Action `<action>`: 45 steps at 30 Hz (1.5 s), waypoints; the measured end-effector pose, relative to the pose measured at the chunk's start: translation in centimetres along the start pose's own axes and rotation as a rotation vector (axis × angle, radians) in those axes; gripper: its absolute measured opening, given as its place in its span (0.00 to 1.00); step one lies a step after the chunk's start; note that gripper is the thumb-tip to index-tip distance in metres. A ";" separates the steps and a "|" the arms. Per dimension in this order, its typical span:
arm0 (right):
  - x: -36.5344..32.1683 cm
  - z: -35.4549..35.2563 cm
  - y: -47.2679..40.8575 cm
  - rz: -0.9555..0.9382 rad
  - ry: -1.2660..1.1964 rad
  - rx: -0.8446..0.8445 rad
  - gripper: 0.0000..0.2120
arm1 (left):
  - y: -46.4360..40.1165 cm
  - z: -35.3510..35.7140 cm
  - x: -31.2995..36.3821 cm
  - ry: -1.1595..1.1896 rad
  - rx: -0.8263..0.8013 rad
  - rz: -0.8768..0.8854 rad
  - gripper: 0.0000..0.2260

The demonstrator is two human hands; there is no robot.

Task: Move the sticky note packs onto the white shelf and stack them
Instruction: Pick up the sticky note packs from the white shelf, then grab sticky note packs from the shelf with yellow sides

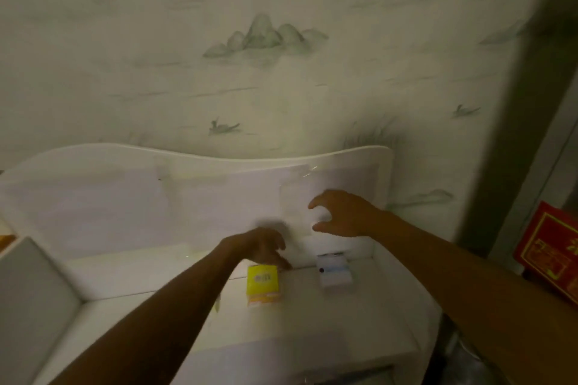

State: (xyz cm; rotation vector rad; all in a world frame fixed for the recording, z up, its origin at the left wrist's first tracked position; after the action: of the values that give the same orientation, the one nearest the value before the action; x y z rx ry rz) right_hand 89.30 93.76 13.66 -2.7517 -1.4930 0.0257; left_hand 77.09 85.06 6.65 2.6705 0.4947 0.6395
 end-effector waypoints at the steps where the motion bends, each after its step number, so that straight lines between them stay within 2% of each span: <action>1: -1.1 -0.7 -0.4 -0.026 0.001 0.012 0.27 | 0.9 -1.2 -0.8 0.008 0.008 -0.014 0.29; 10: -11.3 -6.5 -2.0 -0.182 0.023 0.060 0.27 | 10.3 -10.0 -7.9 0.102 0.144 -0.121 0.31; 20: -26.5 -11.6 -1.1 -0.282 0.115 0.106 0.28 | 25.5 -16.8 -18.2 -0.113 0.494 -0.180 0.34; 32: -51.2 -13.4 1.0 -0.422 0.182 0.113 0.27 | 47.1 -17.0 -35.1 -0.097 0.618 -0.327 0.33; 45: -77.8 -12.4 1.1 -0.667 0.247 0.170 0.28 | 68.6 -14.1 -53.1 -0.052 0.836 -0.593 0.33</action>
State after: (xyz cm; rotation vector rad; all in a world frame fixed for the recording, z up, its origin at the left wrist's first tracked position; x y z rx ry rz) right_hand 48.07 27.92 26.77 -1.9250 -2.1129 -0.1752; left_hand 42.92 6.73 27.05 2.9629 1.7669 0.1881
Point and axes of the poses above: each hand's wrist, its own y-axis away from the middle knuckle, its own z-axis out of the palm, x = y × z, the point moved 9 cm from there along -y, towards the middle knuckle, and after that the axes turned 13 degrees about y, right-handed, at the moved point
